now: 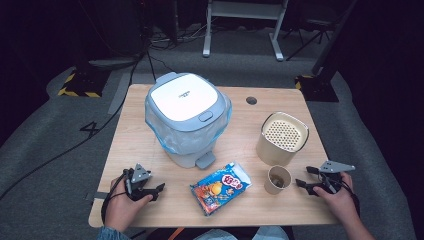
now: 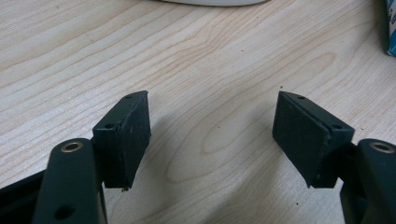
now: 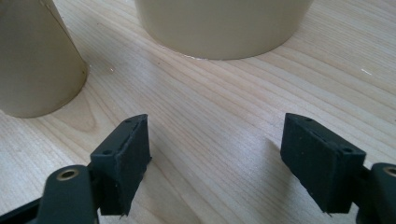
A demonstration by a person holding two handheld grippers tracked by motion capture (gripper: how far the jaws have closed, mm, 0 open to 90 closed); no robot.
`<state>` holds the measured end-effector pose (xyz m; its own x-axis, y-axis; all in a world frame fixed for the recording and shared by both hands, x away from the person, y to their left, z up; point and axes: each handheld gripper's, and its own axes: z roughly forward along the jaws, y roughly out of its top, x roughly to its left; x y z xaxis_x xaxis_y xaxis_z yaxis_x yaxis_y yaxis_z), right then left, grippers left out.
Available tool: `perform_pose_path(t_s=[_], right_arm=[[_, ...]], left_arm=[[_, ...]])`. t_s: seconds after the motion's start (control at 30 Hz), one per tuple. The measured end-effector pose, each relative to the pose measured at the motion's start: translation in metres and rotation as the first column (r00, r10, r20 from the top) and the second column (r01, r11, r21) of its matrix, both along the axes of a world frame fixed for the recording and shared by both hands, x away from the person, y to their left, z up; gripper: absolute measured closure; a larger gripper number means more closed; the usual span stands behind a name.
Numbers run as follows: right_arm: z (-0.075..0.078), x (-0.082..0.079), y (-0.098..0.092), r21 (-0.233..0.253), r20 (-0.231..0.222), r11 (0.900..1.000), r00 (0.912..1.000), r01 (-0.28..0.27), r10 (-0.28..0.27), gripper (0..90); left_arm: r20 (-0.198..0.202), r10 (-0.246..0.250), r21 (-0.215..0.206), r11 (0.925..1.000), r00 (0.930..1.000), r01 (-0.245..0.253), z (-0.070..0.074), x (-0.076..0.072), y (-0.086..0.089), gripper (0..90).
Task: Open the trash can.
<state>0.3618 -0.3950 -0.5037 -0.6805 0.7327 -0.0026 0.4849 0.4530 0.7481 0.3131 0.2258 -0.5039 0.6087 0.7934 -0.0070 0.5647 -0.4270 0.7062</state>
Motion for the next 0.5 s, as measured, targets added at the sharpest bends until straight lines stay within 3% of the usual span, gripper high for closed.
perform_pose_path(t_s=[0.1, 0.17, 0.4, 0.43, 0.5], right_arm=[[0.000, 0.000, 0.000, 0.000, 0.000, 1.000, 1.0000, 0.000, 0.000, 24.1], [0.000, 0.000, 0.000, 0.000, 0.000, 1.000, 1.0000, 0.000, 0.000, 24.1], [0.000, 0.000, 0.000, -0.001, 0.000, 1.000, 1.0000, 0.000, 0.000, 24.2], [0.000, 0.000, 0.000, -0.001, 0.001, 1.000, 1.0000, 0.000, 0.000, 24.3], [0.000, 0.000, 0.000, -0.001, 0.001, 1.000, 1.0000, 0.000, 0.000, 24.3]], left_arm=[[-0.004, 0.002, -0.004, 1.0000, 1.0000, -0.002, 0.000, 0.000, -0.001, 30.1], [0.008, -0.029, -0.004, 0.9996, 0.9995, 0.029, 0.000, -0.001, -0.001, 35.4], [0.006, -0.069, 0.016, 0.9975, 0.9976, 0.069, 0.010, -0.002, -0.003, 47.8], [0.010, -0.085, -0.023, 0.9961, 0.9963, 0.085, 0.017, -0.003, -0.002, 49.3], [0.006, -0.087, -0.044, 0.9952, 0.9962, 0.088, 0.021, -0.004, -0.002, 51.0]])
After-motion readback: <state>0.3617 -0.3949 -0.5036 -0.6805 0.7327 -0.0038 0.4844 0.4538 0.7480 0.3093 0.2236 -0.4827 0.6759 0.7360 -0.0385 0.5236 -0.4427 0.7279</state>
